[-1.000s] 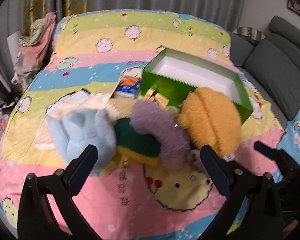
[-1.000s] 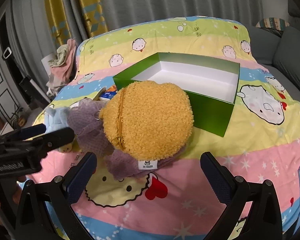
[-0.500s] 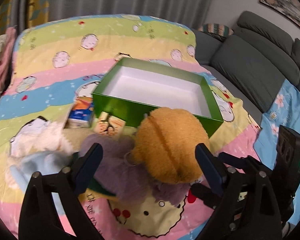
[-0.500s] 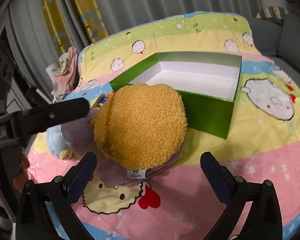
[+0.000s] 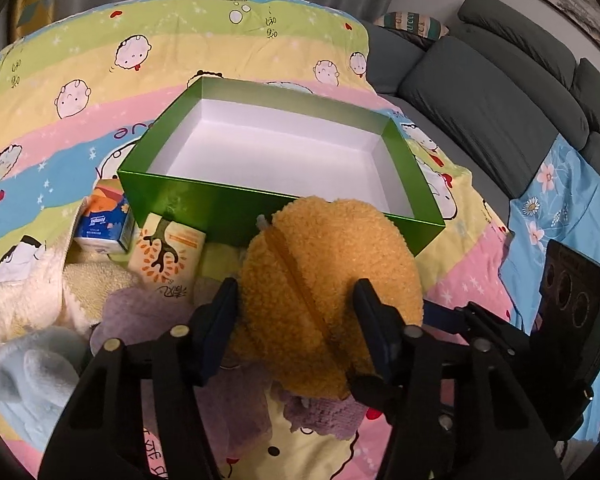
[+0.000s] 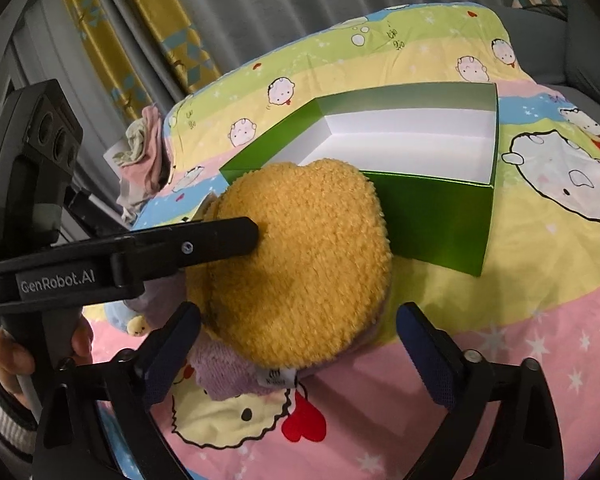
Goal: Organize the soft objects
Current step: 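Grasp the orange fluffy pouch with the left gripper, then carry the orange pouch into the green box and open the left gripper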
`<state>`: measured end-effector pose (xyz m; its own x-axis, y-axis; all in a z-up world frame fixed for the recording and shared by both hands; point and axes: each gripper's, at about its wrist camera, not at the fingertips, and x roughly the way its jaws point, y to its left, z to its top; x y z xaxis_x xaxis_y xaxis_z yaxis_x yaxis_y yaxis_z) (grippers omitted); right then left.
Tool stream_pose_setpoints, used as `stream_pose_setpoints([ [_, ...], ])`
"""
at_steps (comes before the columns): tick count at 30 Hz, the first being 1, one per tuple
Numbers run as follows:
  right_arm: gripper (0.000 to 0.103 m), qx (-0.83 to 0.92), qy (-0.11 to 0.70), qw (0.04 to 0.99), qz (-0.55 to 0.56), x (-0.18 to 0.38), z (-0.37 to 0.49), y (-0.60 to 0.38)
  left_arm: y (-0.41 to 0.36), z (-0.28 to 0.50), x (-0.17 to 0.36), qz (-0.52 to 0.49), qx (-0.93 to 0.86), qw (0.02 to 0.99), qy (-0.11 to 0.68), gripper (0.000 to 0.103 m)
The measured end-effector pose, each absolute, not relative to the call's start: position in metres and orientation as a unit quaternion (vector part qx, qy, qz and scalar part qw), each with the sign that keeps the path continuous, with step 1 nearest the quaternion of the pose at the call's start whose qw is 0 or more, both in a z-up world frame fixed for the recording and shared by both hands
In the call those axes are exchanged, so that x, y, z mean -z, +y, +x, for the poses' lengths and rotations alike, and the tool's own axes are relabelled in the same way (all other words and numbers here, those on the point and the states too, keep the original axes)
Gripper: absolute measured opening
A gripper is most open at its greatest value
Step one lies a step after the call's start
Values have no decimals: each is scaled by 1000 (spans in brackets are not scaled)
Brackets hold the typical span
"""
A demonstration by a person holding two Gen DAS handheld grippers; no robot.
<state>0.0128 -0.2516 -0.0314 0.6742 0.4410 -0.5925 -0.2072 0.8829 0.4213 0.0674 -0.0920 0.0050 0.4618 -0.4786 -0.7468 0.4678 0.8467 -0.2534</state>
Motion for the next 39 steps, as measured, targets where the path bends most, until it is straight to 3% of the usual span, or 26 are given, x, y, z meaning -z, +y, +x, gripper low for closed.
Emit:
stream_pose_setpoints([
  [5, 73, -194, 366, 895, 169, 35, 16, -251, -90, 68, -3, -15, 271, 856, 441, 42],
  [10, 35, -197, 365, 898, 149, 35, 17, -244, -91, 66, 2, -9, 264, 856, 443, 28],
  [12, 30, -196, 361, 900, 144, 33, 16, -243, -89, 64, 0, -11, 260, 859, 441, 27],
  [26, 28, -219, 264, 935, 93, -50, -15, -230, -63, 25, -76, -29, 255, 905, 340, 27],
  [39, 28, -191, 242, 948, 83, -77, 41, -249, -84, 106, -86, -83, 263, 883, 379, 28],
])
